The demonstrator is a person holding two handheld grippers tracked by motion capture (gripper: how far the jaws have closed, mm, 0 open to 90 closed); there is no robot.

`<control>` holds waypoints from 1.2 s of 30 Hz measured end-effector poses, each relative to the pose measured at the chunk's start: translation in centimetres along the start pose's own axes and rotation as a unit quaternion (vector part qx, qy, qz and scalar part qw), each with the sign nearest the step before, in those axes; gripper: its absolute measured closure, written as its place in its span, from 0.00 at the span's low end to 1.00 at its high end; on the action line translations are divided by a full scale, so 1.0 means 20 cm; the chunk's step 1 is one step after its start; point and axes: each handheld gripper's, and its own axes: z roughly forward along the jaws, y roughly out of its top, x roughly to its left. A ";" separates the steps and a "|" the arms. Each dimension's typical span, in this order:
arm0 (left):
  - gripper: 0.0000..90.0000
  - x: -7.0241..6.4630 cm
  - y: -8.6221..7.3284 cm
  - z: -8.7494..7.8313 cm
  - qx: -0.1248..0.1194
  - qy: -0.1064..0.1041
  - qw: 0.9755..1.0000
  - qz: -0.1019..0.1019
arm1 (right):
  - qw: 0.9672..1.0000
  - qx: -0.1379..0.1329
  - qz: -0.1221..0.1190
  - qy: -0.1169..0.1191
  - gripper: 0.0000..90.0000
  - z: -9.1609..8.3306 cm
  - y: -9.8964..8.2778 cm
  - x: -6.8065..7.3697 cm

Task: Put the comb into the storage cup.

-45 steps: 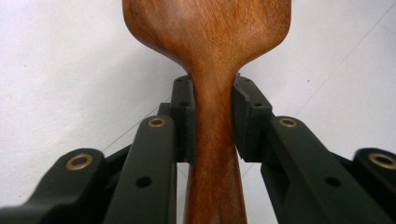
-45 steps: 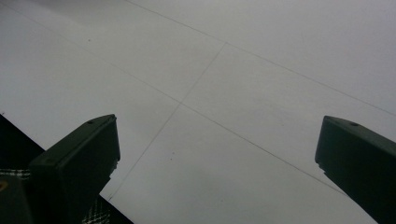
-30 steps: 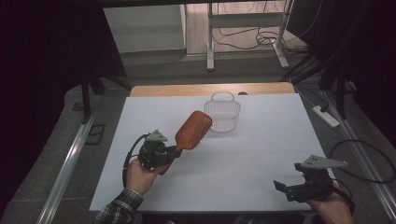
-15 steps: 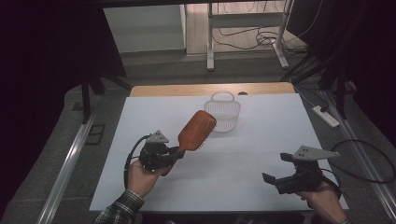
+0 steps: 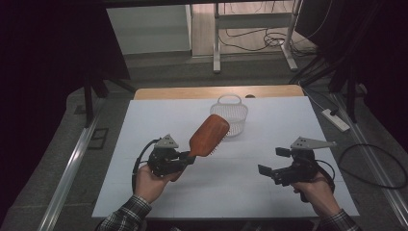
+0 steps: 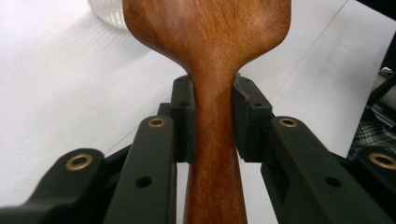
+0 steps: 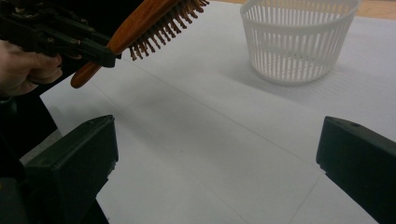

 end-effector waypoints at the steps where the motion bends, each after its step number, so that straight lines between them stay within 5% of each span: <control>1: 0.80 0.00 0.00 0.00 -0.002 -0.003 1.000 0.000 | 1.000 -0.001 0.000 -0.001 0.00 0.01 0.01 0.00; 14: 0.80 -0.02 0.02 0.02 -0.011 -0.020 1.000 0.005 | 1.000 0.008 -0.002 0.007 0.00 0.17 0.10 0.04; 26: 0.80 -0.04 0.03 0.04 -0.017 -0.031 0.999 0.006 | 0.999 0.017 0.019 0.044 0.00 0.29 0.16 0.07; 36: 0.80 -0.07 0.05 0.06 -0.021 -0.033 0.999 0.011 | 0.998 0.020 0.024 0.045 0.00 0.37 0.23 0.10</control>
